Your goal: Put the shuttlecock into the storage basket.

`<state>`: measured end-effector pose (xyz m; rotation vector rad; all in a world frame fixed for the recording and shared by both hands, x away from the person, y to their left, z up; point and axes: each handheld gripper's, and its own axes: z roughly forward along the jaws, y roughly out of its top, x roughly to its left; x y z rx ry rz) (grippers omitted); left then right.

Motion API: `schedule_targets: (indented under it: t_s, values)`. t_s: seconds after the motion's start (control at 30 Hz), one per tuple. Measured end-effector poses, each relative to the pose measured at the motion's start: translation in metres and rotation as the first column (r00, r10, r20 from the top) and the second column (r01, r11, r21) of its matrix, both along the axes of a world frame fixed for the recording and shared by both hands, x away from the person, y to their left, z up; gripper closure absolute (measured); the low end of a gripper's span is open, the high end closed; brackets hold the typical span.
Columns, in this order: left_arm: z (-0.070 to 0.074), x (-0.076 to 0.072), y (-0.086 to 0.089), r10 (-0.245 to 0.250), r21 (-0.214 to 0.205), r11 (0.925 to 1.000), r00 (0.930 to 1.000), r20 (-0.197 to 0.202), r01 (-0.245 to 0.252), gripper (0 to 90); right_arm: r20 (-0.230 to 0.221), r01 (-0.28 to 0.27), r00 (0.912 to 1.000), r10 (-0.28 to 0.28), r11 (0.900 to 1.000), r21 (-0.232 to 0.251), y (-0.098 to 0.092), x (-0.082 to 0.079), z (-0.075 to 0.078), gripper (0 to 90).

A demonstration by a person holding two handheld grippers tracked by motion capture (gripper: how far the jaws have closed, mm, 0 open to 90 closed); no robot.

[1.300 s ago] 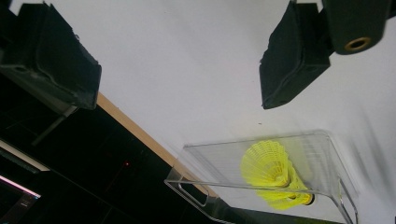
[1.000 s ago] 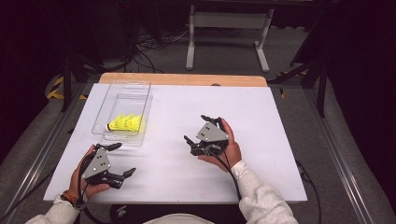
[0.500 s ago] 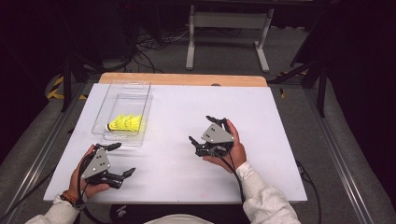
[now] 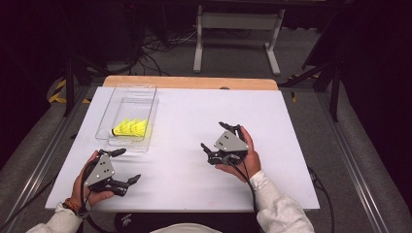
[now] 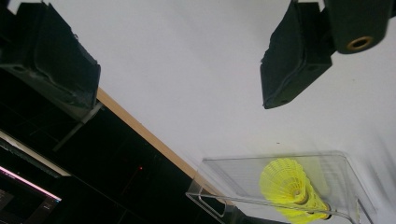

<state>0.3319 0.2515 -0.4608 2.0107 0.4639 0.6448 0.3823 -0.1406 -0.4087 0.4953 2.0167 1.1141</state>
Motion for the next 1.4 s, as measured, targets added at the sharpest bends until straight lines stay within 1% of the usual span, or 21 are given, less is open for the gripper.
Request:
schedule_targets:
  t_s: [0.13, 0.27, 0.4, 0.47, 0.53, 0.57, 0.7, 0.8, 1.03, 1.13, 1.4]
  values:
    - [0.001, 0.0, 0.0, 0.001, 0.004, 1.0, 1.0, 0.004, -0.001, 5.0, 0.004, 0.007, 1.0, -0.007, 1.0, -0.003, -0.005, -0.003, -0.001, 12.8]
    - [0.0, 0.0, 0.0, 0.0, 0.002, 1.0, 1.0, -0.001, 0.0, 5.0, 0.005, 0.016, 0.9999, -0.016, 0.9999, -0.002, -0.01, -0.004, -0.001, 12.8]
    - [0.0, 0.0, 0.0, 0.0, 0.003, 1.0, 1.0, 0.001, 0.0, 5.0, 0.003, 0.011, 0.9999, -0.011, 0.9999, -0.003, -0.013, -0.006, -0.001, 12.8]
    - [0.0, 0.0, 0.0, 0.0, 0.002, 1.0, 1.0, 0.003, 0.0, 5.0, 0.009, 0.015, 0.9998, -0.015, 0.9999, -0.008, -0.015, -0.007, -0.001, 12.8]
    - [0.0, 0.0, 0.0, 0.001, 0.005, 1.0, 1.0, 0.004, -0.001, 5.0, 0.008, 0.015, 0.9999, -0.015, 0.9999, 0.001, -0.018, -0.008, -0.001, 12.8]
    - [0.0, 0.0, 0.0, 0.0, 0.003, 1.0, 1.0, 0.0, 0.0, 5.0, 0.012, 0.02, 0.9997, -0.02, 0.9998, -0.001, -0.019, -0.008, -0.001, 12.8]
    - [0.0, 0.0, 0.0, -0.002, 0.007, 1.0, 1.0, 0.006, 0.002, 5.0, 0.015, 0.027, 0.9995, -0.027, 0.9996, 0.004, -0.023, -0.01, 0.0, 12.8]
    - [0.0, 0.0, 0.0, -0.001, 0.003, 1.0, 1.0, 0.002, 0.001, 4.9, 0.015, 0.031, 0.9994, -0.031, 0.9995, 0.002, -0.025, -0.01, 0.0, 12.7]
    - [0.001, 0.0, 0.0, 0.002, 0.009, 1.0, 1.0, 0.007, -0.002, 4.9, 0.014, 0.03, 0.9994, -0.03, 0.9995, -0.006, -0.031, -0.013, -0.002, 12.3]
    - [0.001, 0.0, 0.0, 0.002, 0.005, 1.0, 1.0, 0.007, -0.002, 4.9, 0.016, 0.034, 0.9993, -0.034, 0.9993, -0.015, -0.033, -0.014, -0.003, 12.2]
    - [0.001, 0.0, 0.0, 0.001, 0.005, 1.0, 1.0, 0.007, -0.001, 5.0, 0.006, 0.043, 0.9991, -0.043, 0.9989, -0.017, -0.039, -0.018, -0.009, 12.2]
